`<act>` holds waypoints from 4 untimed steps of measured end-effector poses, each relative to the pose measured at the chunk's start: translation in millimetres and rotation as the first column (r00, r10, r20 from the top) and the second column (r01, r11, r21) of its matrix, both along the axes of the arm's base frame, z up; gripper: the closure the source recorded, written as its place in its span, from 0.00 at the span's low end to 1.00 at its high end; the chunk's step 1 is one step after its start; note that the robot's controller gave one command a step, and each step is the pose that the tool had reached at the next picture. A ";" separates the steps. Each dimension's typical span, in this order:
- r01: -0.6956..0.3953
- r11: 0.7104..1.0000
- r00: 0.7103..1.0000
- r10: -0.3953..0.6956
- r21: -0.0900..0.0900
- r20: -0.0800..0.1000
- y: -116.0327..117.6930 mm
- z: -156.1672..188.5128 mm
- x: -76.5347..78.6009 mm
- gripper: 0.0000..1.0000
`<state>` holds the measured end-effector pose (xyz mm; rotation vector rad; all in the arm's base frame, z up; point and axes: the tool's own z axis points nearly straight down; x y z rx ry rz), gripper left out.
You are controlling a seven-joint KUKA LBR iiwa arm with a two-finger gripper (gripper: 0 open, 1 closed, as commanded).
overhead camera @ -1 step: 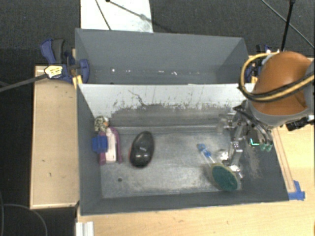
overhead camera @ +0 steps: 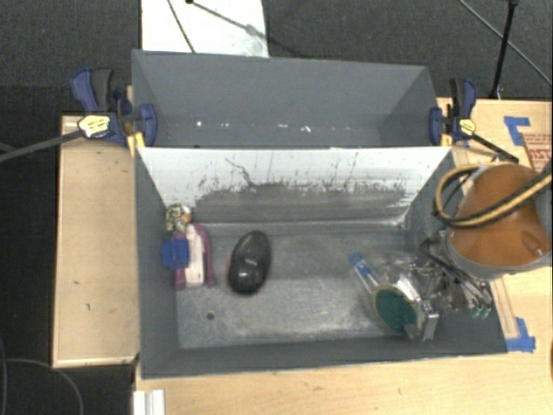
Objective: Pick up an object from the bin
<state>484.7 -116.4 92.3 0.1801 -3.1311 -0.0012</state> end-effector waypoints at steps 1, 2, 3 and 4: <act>-0.006 1.000 1.000 0.006 0.000 0.009 2.2 4.1 3.5 1.00; -0.010 1.000 1.000 0.010 0.000 0.010 2.2 4.1 3.5 1.00; -0.014 1.000 1.000 0.014 0.000 0.010 2.3 4.1 3.6 1.00; -0.016 1.000 1.000 0.016 0.000 0.010 2.3 4.1 3.6 1.00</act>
Offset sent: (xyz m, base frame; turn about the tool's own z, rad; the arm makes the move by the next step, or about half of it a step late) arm 0.0000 0.0000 0.0000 0.0000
